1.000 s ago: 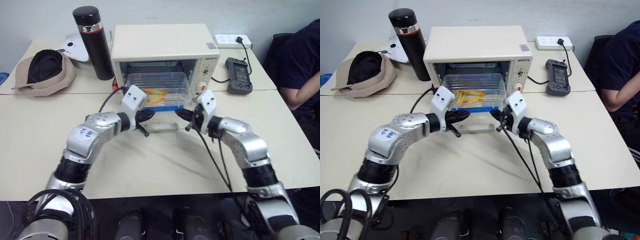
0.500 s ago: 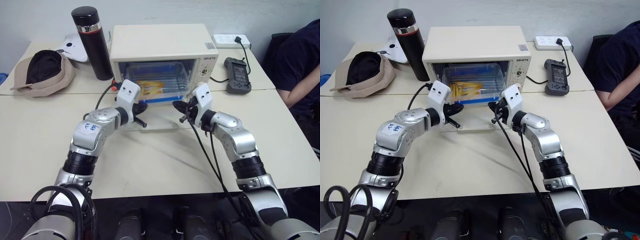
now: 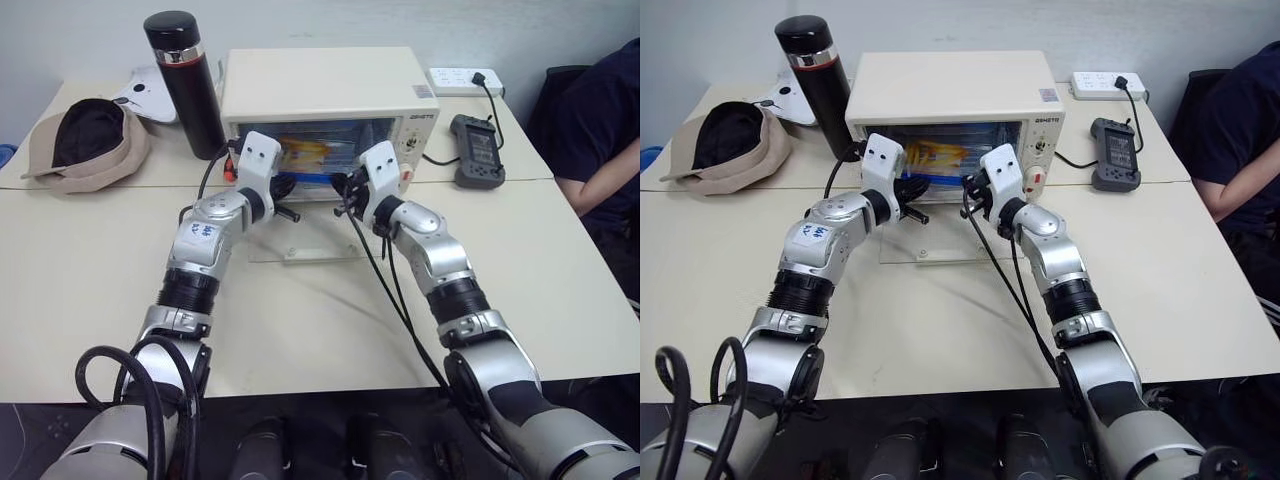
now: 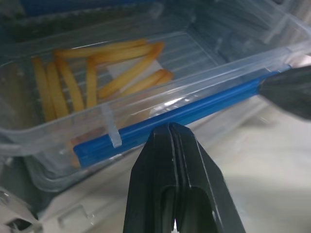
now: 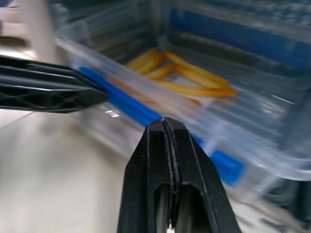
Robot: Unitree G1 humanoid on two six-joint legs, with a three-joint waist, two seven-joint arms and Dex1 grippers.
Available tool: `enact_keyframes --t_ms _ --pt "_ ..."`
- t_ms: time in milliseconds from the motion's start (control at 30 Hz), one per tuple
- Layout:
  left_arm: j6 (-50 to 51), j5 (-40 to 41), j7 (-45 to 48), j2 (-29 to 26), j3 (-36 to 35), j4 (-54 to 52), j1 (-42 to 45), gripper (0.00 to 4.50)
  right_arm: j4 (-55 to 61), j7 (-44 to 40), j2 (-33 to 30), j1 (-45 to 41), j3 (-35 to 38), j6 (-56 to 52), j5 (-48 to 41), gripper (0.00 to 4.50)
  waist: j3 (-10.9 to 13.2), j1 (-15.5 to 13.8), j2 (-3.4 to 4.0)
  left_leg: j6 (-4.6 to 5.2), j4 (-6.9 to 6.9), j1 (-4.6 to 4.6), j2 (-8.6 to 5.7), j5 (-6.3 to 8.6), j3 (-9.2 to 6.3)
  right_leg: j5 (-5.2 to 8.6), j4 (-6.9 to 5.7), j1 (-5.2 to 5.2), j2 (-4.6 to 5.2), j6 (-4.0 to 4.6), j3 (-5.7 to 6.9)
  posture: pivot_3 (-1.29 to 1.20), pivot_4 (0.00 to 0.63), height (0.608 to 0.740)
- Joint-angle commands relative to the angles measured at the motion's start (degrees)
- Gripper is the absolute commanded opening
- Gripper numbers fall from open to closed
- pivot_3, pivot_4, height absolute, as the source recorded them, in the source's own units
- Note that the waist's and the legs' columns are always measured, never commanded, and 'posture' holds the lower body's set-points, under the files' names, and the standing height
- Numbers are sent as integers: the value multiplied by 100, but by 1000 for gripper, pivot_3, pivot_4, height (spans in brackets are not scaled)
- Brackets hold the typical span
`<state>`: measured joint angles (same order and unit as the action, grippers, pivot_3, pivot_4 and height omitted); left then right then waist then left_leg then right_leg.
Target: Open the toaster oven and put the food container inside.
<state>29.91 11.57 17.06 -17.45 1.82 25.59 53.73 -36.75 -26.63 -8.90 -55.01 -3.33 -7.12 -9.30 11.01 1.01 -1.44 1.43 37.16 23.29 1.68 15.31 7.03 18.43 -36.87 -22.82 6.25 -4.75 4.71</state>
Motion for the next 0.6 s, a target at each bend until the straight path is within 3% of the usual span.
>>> enact_keyframes --t_ms 33,100,200,400,600 --pt "-132 161 526 -158 -165 -420 -3 18 201 -146 -79 -96 220 88 -109 0 0 40 0 0 0 1 0 0 0 0 0 0 0 0 1 0 150 740" --pt "87 344 870 -335 -243 -901 -213 18 662 -392 -206 96 259 -198 -255 0 0 65 0 0 -3 2 1 0 -1 0 0 -1 0 0 3 0 150 740" --pt "757 912 1474 -834 -523 -1999 -685 617 1959 -760 -601 738 303 -1047 -581 0 0 85 0 -1 -8 1 3 1 -2 0 1 -2 -1 0 1 0 150 740" --pt "1700 2099 3135 -2657 -1158 -3845 -1814 2479 4809 -1216 -1806 2614 494 -2938 -1485 0 1 76 2 -10 -15 0 8 6 -8 5 7 -5 -2 8 -4 0 150 740" --pt "1595 2415 4340 -4033 -1595 -4082 -2456 4366 5322 -644 -1700 3687 644 -3303 -1507 0 1 64 2 -43 -15 -18 6 25 -12 9 17 1 3 16 -7 0 150 740"
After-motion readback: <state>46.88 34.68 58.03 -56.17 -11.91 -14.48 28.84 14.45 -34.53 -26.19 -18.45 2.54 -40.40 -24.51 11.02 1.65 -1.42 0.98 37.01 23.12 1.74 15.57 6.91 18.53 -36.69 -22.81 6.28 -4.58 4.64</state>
